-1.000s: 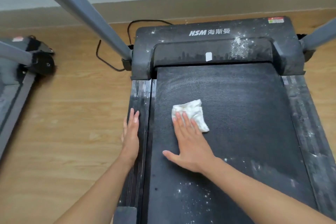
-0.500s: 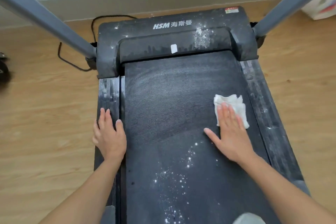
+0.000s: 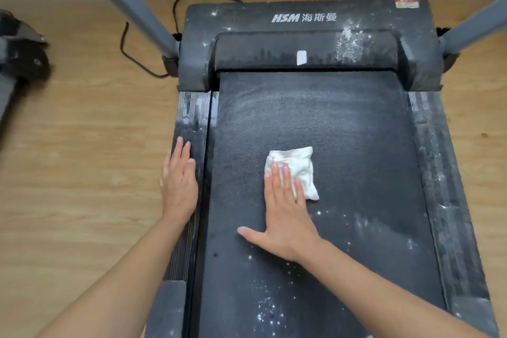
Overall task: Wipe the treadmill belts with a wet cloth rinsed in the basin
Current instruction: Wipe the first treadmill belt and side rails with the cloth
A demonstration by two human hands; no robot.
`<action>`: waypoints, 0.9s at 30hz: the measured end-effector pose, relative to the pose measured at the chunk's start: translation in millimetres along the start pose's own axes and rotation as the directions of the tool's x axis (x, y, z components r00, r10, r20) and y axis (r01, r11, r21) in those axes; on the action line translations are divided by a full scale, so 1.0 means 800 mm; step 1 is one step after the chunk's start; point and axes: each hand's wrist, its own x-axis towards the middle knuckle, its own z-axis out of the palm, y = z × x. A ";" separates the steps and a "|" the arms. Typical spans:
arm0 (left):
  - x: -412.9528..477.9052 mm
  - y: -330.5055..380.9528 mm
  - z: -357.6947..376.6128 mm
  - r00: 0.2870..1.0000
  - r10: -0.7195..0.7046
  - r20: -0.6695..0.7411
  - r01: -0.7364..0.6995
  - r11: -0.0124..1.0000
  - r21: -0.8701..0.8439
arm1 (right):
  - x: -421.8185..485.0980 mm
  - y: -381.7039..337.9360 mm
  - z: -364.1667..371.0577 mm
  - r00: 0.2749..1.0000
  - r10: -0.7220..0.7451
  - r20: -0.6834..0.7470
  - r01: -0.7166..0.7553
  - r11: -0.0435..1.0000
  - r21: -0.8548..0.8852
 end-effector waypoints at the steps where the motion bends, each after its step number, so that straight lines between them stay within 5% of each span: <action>1: 0.001 -0.002 -0.006 0.999 0.010 0.031 -0.009 0.998 -0.057 | 0.014 -0.027 0.009 0.997 -0.079 0.027 0.079 0.997 -0.021; 5: -0.002 0.007 -0.031 0.994 -0.043 0.105 0.074 0.947 -0.314 | 0.043 -0.106 0.041 0.956 -0.272 0.106 0.285 0.948 -0.140; 10: 0.000 0.012 -0.030 0.998 -0.056 -0.004 0.055 0.980 -0.193 | 0.016 -0.056 0.048 0.931 -0.365 0.015 0.361 0.915 -0.179; 16: -0.006 0.021 0.023 0.983 -0.047 -0.175 0.066 0.992 0.106 | -0.072 0.094 0.005 0.991 -0.006 -0.132 -0.003 0.998 -0.069; 20: -0.012 0.029 0.043 0.964 -0.049 -0.260 0.106 0.972 0.211 | -0.145 0.200 -0.027 0.928 0.333 -0.170 -0.332 0.943 0.034; 24: -0.012 0.035 0.046 0.957 -0.035 -0.289 0.096 0.975 0.200 | -0.161 0.216 -0.045 0.929 0.326 -0.174 -0.283 0.930 0.233; 27: -0.012 0.033 0.047 0.956 -0.050 -0.289 0.110 0.975 0.193 | -0.164 0.220 -0.044 0.892 0.325 -0.314 -0.259 0.937 0.233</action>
